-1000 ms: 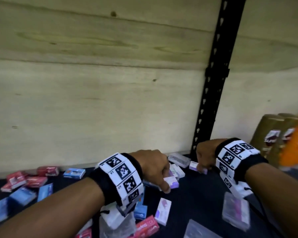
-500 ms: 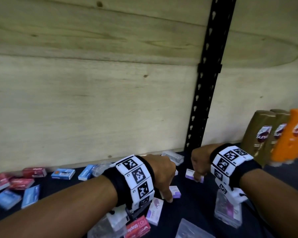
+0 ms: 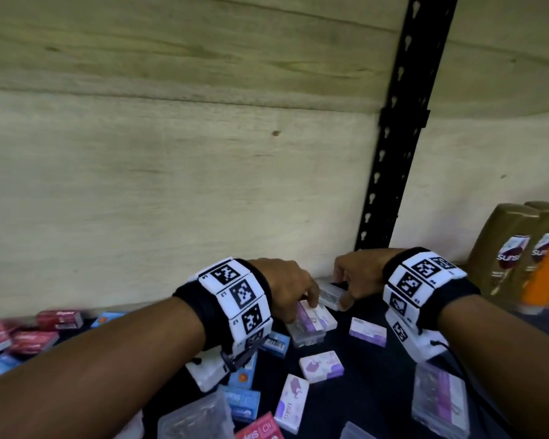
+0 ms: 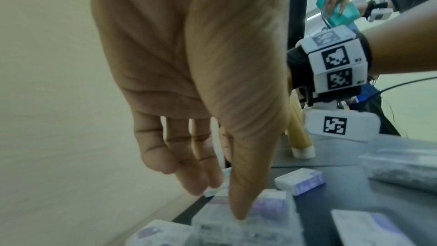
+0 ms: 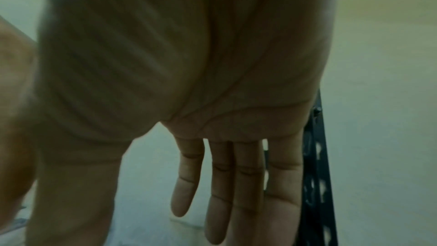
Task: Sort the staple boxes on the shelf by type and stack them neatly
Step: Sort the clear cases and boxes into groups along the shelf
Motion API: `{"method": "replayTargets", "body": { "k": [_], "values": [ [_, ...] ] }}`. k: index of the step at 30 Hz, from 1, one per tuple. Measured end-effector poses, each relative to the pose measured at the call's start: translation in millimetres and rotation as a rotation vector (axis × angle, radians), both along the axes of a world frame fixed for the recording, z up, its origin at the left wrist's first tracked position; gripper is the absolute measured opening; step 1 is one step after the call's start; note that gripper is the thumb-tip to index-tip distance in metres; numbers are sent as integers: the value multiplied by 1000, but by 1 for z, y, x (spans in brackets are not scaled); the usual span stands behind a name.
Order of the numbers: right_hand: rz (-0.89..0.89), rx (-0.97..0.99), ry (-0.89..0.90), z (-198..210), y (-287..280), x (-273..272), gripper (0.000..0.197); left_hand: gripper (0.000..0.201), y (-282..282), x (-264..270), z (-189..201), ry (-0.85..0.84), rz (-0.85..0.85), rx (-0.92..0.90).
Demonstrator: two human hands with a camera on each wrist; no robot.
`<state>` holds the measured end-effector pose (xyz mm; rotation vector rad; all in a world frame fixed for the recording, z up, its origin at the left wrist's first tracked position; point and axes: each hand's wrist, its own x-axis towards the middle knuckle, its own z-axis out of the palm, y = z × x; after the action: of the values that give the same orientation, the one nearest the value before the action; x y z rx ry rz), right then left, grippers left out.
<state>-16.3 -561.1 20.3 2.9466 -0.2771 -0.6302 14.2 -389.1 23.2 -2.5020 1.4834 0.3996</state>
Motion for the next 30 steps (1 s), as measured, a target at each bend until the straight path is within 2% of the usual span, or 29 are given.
{"method": "replayTargets", "body": {
  "k": [3, 7, 11, 19, 23, 26, 30],
  "values": [
    [7, -9, 0, -8, 1, 8, 68, 64, -1, 8, 1, 32, -85, 85],
    [4, -1, 26, -14, 2, 14, 68, 71, -4, 16, -3, 26, -153, 100],
    [-3, -1, 27, -13, 1, 18, 66, 70, -7, 21, -8, -19, -193, 87],
    [-78, 102, 16, -4, -15, 18, 36, 62, -7, 33, -16, 28, -139, -37],
    [-75, 105, 2, -7, -19, 17, 31, 61, -6, 37, -19, 79, -112, -65],
    [-91, 139, 3, -10, -21, 17, 30, 70, -5, 38, -19, 88, -132, -48],
    [-112, 167, 10, -8, -20, 15, 28, 59, -4, 41, -23, 104, -109, -62]
  ]
}}
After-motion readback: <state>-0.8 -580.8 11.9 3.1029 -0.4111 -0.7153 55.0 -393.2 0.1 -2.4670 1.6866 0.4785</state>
